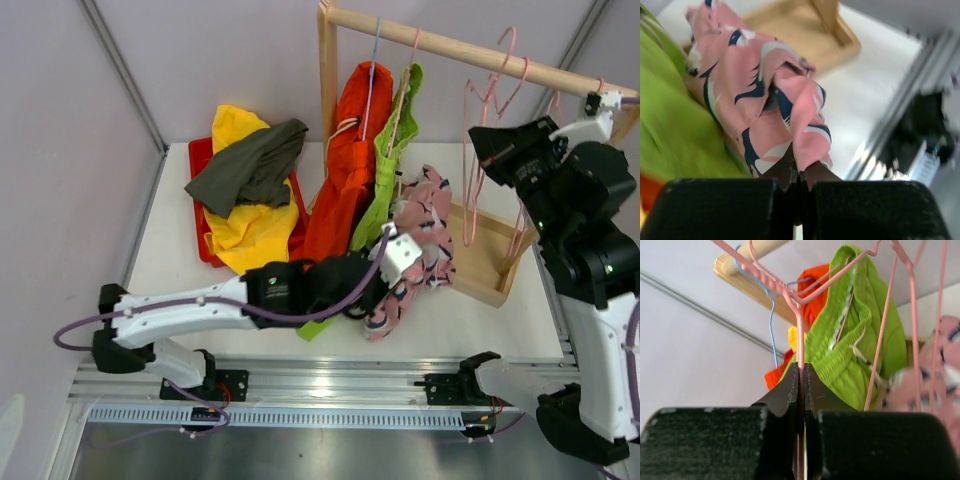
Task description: Remove the shorts from the hanger
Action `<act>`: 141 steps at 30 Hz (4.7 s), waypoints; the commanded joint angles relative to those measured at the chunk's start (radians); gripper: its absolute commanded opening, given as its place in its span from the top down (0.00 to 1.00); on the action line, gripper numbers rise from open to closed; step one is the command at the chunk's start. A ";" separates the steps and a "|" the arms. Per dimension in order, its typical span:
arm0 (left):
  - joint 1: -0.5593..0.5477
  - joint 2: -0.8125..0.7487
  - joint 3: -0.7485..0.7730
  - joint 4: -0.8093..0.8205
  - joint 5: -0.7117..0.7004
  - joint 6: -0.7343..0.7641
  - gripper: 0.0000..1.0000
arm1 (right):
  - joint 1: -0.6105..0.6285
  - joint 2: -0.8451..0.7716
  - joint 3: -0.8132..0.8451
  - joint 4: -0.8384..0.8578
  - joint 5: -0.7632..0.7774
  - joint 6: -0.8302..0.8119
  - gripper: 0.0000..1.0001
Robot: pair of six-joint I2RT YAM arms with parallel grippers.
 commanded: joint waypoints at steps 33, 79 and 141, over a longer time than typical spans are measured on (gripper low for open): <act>0.555 -0.225 0.566 -0.348 -0.217 0.296 1.00 | -0.082 -0.179 -0.381 0.129 -0.029 -0.072 0.00; 1.046 -0.620 -0.520 0.145 0.364 -0.023 0.01 | 0.104 0.311 -0.115 0.554 -0.173 -0.193 0.10; 0.159 -0.017 -0.135 0.463 0.490 -0.054 1.00 | 0.170 -0.046 -0.187 0.468 0.117 -0.104 1.00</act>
